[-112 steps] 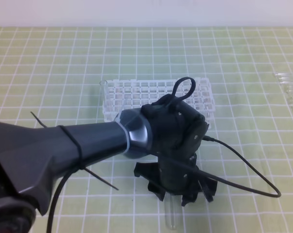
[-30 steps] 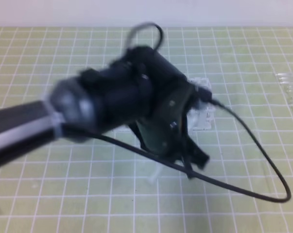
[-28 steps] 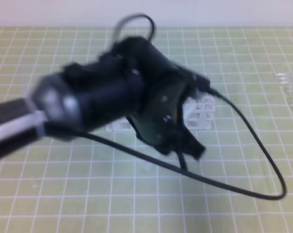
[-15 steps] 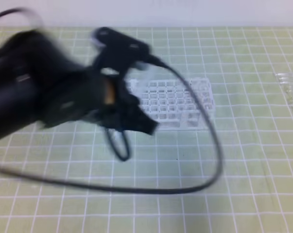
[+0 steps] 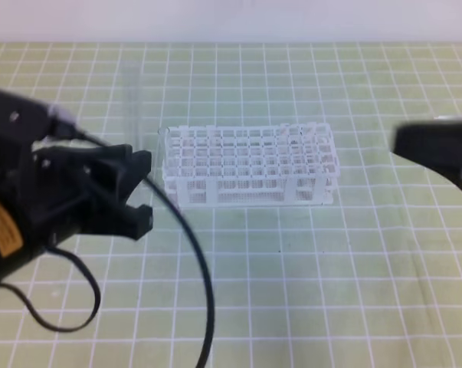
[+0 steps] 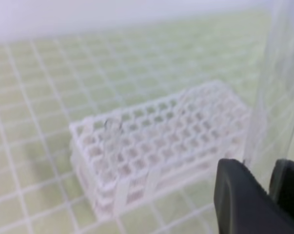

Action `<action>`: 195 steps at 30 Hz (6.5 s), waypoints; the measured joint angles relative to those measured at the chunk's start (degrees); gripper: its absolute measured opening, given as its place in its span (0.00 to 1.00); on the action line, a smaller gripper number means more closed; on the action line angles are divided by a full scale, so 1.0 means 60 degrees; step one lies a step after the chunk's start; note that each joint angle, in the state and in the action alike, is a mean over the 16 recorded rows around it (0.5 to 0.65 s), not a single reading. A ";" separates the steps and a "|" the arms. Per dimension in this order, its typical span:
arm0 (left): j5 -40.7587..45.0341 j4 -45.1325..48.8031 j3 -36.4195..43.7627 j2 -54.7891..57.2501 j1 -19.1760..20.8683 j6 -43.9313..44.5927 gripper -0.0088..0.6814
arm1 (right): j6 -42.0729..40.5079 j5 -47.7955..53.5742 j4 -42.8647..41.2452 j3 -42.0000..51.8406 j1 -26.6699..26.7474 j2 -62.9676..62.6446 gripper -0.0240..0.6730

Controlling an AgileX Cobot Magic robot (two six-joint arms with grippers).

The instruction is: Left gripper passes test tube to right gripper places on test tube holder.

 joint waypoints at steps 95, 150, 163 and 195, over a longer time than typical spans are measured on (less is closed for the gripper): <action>-0.7834 0.5528 0.0999 0.2035 0.0378 -0.4477 0.05 | -0.9793 0.2860 0.6856 -0.1468 0.0507 0.4482 0.73; -0.7696 0.5213 0.1003 0.2044 0.0385 -0.3422 0.06 | -1.0634 0.0908 0.7174 -0.1724 0.1949 0.4744 0.90; -0.7733 0.4587 0.0994 0.2030 0.0381 -0.3318 0.02 | -1.0667 0.0592 0.7166 -0.2035 0.2201 0.4898 0.88; -0.7733 0.4038 0.0993 0.2035 0.0381 -0.3076 0.03 | -1.0381 0.0911 0.7123 -0.2929 0.2190 0.5548 0.86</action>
